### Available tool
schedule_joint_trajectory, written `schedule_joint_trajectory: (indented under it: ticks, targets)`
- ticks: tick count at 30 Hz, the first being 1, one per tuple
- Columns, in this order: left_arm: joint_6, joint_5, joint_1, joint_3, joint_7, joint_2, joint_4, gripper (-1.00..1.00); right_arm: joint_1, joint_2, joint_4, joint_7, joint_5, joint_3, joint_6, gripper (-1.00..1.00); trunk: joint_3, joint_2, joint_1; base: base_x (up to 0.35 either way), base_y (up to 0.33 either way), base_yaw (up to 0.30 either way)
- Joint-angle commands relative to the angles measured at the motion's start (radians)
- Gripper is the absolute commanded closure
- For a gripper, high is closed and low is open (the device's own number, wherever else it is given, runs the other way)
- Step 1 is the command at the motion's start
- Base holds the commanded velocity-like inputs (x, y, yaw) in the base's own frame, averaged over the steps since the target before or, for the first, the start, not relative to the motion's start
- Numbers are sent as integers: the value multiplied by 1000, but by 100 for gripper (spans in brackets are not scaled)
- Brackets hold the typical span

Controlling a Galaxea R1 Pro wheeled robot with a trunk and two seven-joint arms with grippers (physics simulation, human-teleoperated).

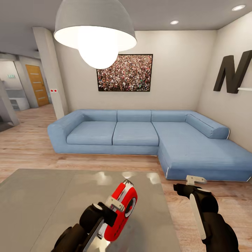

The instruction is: Turn on the radio receiver that's on the table in the living room.

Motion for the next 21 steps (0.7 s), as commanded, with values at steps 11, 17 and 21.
schedule_joint_trajectory:
  ticks: [11, 17, 21]
  targets:
    - [0, -9, 0, 7, 0, -1, -40, 100, 0, 0, 0, 1, 0, 0, 0, -100, 0, 0, 0, 0, 0, 0]
    - [0, -6, 0, 48, -3, -1, -77, 100, 0, 0, 0, 2, -1, 0, 0, -100, 0, 0, 0, 0, 0, 0]
    - [0, -6, 0, 54, -4, -1, -93, 100, 0, 0, 0, 2, -1, 0, 0, -100, 0, 0, 0, 0, 0, 0]
